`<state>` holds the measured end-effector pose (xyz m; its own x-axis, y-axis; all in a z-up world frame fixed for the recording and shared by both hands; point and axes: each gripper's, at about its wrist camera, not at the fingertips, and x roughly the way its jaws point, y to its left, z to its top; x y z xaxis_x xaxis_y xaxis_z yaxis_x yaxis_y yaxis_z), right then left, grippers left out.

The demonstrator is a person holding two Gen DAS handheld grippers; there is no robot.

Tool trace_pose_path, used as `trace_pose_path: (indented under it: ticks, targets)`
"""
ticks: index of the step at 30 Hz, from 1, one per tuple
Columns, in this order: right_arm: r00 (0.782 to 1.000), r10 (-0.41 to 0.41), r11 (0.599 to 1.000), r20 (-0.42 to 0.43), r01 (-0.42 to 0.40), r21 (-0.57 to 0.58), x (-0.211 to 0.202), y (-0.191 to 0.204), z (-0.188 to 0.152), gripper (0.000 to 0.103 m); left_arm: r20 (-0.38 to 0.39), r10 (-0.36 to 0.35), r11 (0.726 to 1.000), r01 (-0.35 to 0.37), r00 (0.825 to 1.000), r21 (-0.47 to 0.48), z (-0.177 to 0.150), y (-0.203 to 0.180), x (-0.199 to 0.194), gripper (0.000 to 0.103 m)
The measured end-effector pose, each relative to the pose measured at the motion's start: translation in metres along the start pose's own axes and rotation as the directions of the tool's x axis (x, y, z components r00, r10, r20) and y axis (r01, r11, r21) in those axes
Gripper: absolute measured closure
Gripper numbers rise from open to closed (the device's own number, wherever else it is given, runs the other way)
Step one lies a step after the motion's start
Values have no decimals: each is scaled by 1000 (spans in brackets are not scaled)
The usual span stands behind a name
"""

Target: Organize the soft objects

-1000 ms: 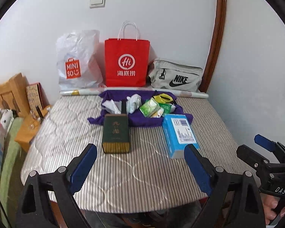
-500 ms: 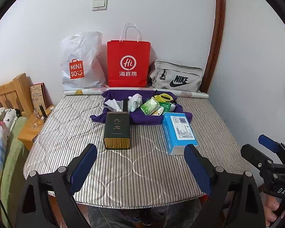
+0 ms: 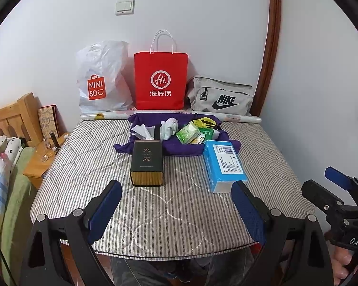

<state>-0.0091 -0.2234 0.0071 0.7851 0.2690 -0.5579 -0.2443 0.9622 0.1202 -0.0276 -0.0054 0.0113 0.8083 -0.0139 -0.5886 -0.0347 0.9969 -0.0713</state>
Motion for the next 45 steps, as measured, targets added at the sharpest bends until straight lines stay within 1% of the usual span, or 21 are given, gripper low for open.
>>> trace_pose_path:
  ticks: [16,45]
  targets:
    - [1000,-1,1000,7,1,-4,-5,1,1,4,4,-12,1000,12,1000,6,-1,-1,-2,10]
    - [1000,1,1000,12,-1,-13,-12,4,2,4,4,-10,1000,9,1000,11,-5,-3,-4,10]
